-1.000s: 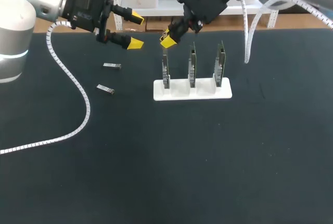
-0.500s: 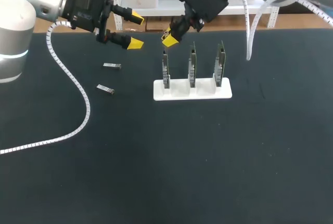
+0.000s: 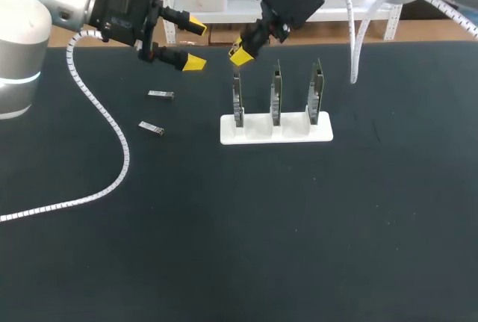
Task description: Pick up the optical module with the left hand, and insert it into the network port with the right hand.
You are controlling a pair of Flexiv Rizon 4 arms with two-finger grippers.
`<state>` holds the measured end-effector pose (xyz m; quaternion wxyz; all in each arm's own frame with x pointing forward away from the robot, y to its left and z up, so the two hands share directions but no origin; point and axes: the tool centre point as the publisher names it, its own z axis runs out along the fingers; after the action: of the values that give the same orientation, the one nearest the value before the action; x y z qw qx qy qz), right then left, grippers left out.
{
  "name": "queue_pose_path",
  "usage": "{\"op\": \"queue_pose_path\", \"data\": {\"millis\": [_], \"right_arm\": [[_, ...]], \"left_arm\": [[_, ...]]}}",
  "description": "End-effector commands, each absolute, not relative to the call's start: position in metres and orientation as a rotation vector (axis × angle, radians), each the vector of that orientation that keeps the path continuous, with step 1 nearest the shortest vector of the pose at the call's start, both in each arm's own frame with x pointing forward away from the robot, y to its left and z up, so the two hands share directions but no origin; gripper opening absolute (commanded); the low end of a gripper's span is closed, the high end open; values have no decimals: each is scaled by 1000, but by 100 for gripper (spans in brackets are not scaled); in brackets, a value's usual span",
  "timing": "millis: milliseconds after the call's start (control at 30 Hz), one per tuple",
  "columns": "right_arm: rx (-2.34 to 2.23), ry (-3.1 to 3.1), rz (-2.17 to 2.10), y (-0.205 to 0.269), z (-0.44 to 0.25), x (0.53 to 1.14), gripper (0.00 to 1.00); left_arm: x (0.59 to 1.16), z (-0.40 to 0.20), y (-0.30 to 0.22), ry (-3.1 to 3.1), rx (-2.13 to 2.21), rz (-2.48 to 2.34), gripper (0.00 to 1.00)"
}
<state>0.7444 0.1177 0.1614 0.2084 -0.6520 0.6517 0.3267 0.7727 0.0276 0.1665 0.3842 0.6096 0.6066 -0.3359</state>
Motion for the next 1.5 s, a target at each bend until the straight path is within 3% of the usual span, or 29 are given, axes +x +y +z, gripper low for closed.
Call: {"op": "queue_pose_path", "data": {"millis": [33, 1500], "right_arm": [[-1806, 1816, 921, 116, 157, 742, 0], [-1833, 1816, 926, 120, 158, 747, 0]], "left_arm": [[773, 167, 27, 1549, 1557, -855, 100], [773, 167, 27, 1549, 1557, -855, 100]]}}
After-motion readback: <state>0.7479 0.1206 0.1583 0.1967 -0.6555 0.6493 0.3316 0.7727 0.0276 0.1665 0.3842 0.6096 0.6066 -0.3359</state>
